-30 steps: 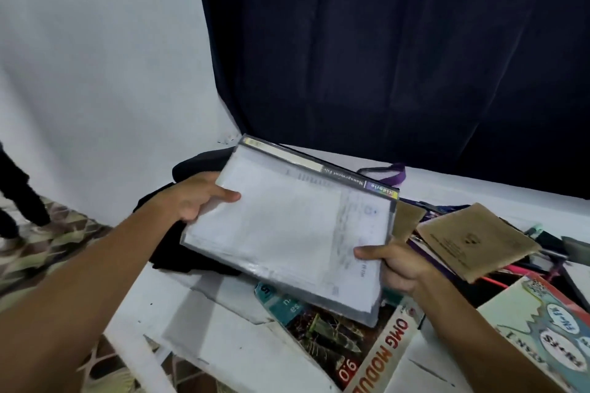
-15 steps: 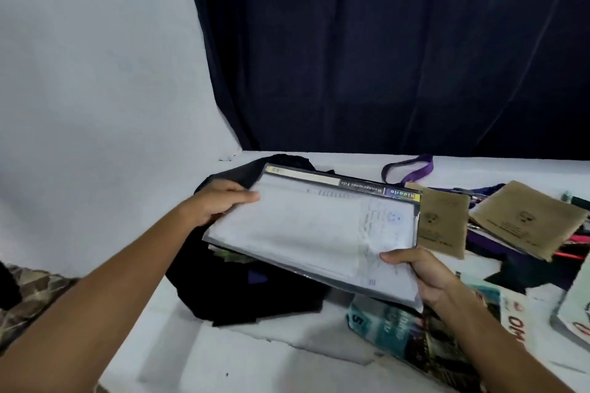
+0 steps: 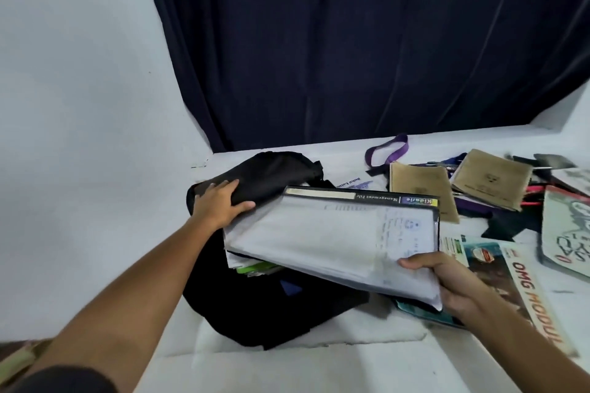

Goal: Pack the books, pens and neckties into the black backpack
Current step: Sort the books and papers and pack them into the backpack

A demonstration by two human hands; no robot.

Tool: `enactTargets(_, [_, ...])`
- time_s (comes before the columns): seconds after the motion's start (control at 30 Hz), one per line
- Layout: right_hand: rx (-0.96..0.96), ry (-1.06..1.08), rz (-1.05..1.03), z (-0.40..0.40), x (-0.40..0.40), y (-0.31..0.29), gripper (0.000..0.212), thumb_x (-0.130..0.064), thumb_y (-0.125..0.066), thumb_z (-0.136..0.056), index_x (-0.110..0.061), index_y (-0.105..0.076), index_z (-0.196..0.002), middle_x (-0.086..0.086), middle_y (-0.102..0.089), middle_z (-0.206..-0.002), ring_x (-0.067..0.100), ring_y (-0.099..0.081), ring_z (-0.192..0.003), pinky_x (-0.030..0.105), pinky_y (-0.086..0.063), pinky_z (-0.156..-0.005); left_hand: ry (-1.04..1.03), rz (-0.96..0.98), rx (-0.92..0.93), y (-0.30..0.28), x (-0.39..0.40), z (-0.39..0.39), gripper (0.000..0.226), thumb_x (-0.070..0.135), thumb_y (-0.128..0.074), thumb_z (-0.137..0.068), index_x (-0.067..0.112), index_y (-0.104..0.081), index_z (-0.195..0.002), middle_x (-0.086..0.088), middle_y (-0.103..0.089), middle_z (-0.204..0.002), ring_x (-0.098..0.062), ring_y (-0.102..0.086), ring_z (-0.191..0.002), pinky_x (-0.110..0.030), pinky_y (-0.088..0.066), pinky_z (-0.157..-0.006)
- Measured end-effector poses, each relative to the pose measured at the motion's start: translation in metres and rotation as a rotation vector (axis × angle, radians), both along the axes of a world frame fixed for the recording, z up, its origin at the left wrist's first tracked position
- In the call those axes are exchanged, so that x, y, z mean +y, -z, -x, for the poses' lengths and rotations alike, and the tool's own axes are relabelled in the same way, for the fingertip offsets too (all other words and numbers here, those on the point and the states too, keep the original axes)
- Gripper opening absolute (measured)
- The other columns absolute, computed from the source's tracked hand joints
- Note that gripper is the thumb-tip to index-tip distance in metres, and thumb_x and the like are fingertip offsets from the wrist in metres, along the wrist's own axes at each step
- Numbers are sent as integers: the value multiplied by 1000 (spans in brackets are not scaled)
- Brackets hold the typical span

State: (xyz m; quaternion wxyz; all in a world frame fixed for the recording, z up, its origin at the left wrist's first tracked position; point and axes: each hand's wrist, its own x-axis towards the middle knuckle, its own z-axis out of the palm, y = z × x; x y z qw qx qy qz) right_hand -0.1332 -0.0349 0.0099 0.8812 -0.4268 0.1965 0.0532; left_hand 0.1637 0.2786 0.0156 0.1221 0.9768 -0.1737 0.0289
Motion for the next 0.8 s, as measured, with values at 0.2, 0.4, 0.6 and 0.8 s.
enactTargets(0.2, [35,69,-106,-1,34,-4,92,14,-85,-24,10,-62,-113,27,-70,-105,37,-73,-78,41,-59,-55,55,88,-22,-12,-3,-11,63,62,-60,-85,22,-59,-134,-9,-58,-138,-31,-51,-128,-44,-41,-103])
enactTargets(0.4, [10,235,-198,-34,88,-19,32,20,-41,-82,9,-60,-106,22,-72,-86,32,-72,-69,37,-59,-51,100,102,-29,-53,-5,-21,47,60,-59,-87,16,-56,-67,-6,-59,-72,-35,-62,-83,-40,-49,-73])
enactTargets(0.6, [42,328,-201,-88,150,-17,34,24,-44,-83,7,-53,-111,24,-62,-93,37,-62,-76,44,-56,-41,123,85,-30,-89,-6,-21,44,57,-58,-89,16,-66,-79,-1,-55,-73,-29,-58,-81,-36,-43,-71])
enactTargets(0.8, [156,368,-121,-138,189,-13,38,19,-52,-86,2,-45,-120,22,-58,-100,34,-61,-81,41,-58,-52,134,62,-20,-99,-9,-16,50,58,-57,-89,20,-47,-58,-1,-51,-63,-26,-53,-69,-35,-40,-65])
